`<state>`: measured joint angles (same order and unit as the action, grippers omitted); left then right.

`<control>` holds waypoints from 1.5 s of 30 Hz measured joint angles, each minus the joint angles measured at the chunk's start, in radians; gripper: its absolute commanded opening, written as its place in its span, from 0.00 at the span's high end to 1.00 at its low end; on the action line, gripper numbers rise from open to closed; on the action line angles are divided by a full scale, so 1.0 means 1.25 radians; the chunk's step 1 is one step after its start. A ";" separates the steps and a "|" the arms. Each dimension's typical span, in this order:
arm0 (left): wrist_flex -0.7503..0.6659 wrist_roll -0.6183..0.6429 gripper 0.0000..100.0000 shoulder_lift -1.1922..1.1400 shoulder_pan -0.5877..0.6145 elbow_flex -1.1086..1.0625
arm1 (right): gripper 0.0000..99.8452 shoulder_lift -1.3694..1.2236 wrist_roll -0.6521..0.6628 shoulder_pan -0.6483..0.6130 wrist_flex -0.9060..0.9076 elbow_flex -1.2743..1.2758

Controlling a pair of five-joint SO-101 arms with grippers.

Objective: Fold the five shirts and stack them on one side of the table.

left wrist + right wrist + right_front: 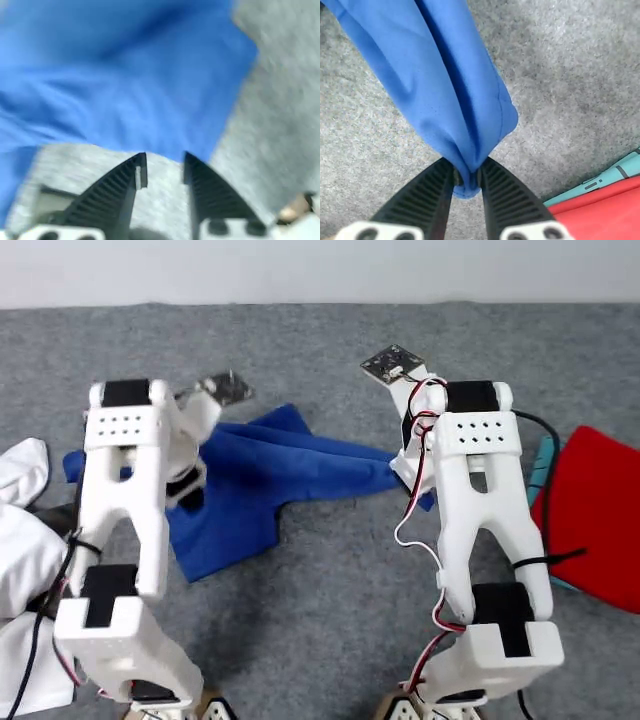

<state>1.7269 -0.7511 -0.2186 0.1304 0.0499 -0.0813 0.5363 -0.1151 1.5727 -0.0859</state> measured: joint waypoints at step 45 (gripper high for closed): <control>-0.101 0.009 0.99 -0.237 0.015 -0.093 | 0.99 -0.007 -0.029 0.000 0.002 0.000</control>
<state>1.6011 -0.7403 -0.5148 0.1488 -0.0667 -0.0905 0.4994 -0.1151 1.5758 -0.0859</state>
